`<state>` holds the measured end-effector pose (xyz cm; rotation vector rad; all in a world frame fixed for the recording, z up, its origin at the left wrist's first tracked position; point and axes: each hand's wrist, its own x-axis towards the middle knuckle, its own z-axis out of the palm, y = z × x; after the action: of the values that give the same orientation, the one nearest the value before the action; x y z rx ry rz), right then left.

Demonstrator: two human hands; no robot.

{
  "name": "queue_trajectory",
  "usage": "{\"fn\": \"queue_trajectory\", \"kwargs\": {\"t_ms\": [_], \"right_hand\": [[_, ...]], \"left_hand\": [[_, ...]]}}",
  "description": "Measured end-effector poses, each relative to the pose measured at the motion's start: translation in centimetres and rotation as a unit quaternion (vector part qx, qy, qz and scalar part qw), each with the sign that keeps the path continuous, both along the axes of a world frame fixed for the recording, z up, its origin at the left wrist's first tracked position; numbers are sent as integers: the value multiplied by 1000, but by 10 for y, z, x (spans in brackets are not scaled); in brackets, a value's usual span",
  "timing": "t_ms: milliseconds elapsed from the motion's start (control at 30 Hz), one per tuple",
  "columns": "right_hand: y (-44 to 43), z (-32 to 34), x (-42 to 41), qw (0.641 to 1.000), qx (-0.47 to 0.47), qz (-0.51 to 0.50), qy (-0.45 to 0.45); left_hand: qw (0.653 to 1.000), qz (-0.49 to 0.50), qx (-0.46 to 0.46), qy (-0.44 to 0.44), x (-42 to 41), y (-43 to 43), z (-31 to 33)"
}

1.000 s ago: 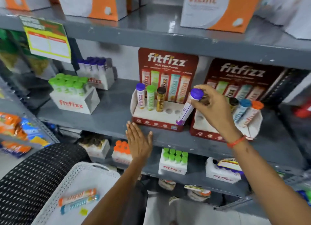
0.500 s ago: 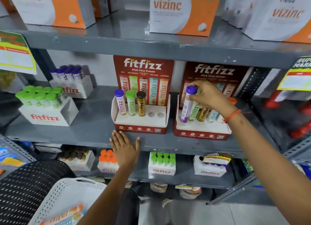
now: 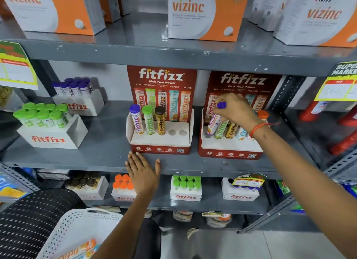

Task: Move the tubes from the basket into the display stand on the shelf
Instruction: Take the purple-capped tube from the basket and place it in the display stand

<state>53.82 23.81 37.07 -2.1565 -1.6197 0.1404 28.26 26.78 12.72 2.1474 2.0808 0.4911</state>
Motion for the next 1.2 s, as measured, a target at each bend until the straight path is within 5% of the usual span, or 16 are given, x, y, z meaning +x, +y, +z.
{"fn": "queue_trajectory", "kwargs": {"t_ms": [1067, 1200], "right_hand": [[31, -26, -2, 967, -143, 82, -197], [17, -21, -28, 979, -40, 67, -186]], "left_hand": [[999, 20, -23, -13, -15, -18, -13], [1000, 1, -6, -18, -7, -5, -1]]}}
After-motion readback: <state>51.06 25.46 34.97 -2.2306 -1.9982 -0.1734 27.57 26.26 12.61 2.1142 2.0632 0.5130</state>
